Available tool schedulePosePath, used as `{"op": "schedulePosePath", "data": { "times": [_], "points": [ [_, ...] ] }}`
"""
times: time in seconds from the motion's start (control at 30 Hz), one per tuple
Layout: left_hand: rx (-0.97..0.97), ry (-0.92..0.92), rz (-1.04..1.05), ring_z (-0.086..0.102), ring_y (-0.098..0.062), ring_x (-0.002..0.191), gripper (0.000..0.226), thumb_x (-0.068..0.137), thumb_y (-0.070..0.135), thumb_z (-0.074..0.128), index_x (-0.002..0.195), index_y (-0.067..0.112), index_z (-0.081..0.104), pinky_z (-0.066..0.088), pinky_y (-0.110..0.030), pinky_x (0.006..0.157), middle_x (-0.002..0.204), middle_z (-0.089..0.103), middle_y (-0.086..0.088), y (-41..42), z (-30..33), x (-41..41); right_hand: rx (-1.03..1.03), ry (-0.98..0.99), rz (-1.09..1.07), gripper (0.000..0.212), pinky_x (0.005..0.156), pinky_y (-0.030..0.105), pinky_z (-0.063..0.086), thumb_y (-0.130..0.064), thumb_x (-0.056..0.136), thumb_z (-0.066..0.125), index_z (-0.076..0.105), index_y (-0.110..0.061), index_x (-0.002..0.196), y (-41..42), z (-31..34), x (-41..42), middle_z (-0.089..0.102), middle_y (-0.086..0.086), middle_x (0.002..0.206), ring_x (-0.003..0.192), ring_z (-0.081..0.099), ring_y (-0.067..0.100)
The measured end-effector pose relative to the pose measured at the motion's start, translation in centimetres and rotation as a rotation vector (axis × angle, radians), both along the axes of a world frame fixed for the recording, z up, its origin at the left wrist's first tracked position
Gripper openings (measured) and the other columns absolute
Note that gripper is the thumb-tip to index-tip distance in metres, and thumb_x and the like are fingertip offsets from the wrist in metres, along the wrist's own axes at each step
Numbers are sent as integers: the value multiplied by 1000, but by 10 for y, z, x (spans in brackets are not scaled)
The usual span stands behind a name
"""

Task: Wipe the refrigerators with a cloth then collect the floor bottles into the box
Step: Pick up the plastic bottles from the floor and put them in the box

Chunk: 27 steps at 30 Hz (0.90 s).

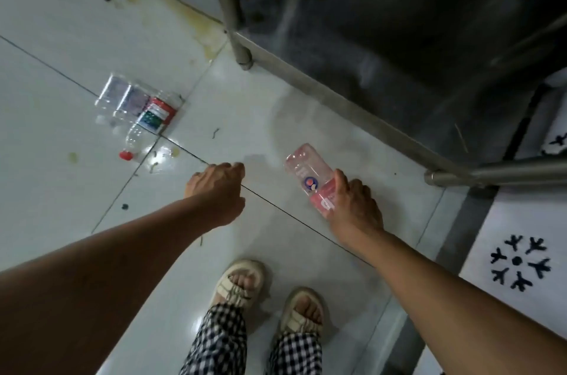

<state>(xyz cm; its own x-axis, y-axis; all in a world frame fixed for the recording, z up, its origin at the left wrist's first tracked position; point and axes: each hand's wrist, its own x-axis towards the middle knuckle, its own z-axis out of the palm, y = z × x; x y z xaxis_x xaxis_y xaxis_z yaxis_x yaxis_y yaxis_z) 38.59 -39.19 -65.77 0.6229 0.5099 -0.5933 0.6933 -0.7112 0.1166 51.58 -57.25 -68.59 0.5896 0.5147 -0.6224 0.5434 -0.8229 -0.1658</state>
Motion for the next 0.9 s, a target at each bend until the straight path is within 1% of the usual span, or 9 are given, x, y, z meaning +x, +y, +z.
{"op": "schedulePosePath", "data": {
  "times": [0.07,0.17,0.33,0.47,0.6,0.73,0.77,0.83,0.9],
  "points": [
    [11,-15,61,53,-23,111,42,85,22,60,125,21,48,37,-30,79,122,57,-1,17,21,-17,25,4,61,83,91,35,41,-25,85,66,11,-15,146,25,24,-5,41,15,129,116,42,29],
    [12,-25,124,52,-24,114,45,85,24,61,127,20,47,40,-32,87,125,56,-2,44,45,-38,53,-9,108,79,91,36,40,-26,85,65,15,-15,144,61,52,-12,42,15,127,115,43,30],
    [-14,-65,217,52,-25,114,44,84,23,60,126,19,47,42,-33,87,124,55,-3,89,60,-71,71,1,119,70,90,36,40,-25,85,63,20,-16,140,126,74,-38,43,15,124,115,43,32],
    [-30,-54,218,50,-25,115,46,84,22,59,128,19,46,41,-33,85,123,54,-3,138,53,-103,64,25,86,68,90,38,40,-25,85,62,22,-15,139,183,72,-71,45,16,123,115,43,33],
    [-50,-32,226,53,-26,110,40,83,21,58,122,17,48,40,-31,78,120,56,-4,194,39,-142,29,48,18,73,93,37,39,-28,87,61,18,-16,144,231,63,-108,44,17,128,118,42,33],
    [-89,-9,224,54,-24,108,41,84,18,56,123,17,48,44,-32,81,121,56,-3,242,20,-177,-5,40,-12,73,92,38,41,-34,88,59,17,-15,145,272,52,-133,45,19,129,118,43,33],
    [-91,0,220,55,-24,107,41,84,18,57,123,17,48,43,-31,79,120,57,-3,253,14,-183,-16,35,-22,74,91,38,41,-35,88,59,17,-14,145,282,48,-138,44,19,128,117,43,33],
    [-104,2,266,55,-23,105,42,84,18,59,124,19,47,39,-28,74,117,58,-3,271,-2,-193,-26,20,-39,76,89,38,42,-36,87,61,17,-15,145,301,37,-145,44,19,128,116,44,33],
    [-151,-17,346,55,-24,105,39,86,19,58,123,22,47,39,-28,76,115,59,-4,282,-23,-198,-13,14,-60,76,89,39,42,-37,86,62,18,-15,144,317,21,-151,45,19,127,115,44,34]
  ]
}}
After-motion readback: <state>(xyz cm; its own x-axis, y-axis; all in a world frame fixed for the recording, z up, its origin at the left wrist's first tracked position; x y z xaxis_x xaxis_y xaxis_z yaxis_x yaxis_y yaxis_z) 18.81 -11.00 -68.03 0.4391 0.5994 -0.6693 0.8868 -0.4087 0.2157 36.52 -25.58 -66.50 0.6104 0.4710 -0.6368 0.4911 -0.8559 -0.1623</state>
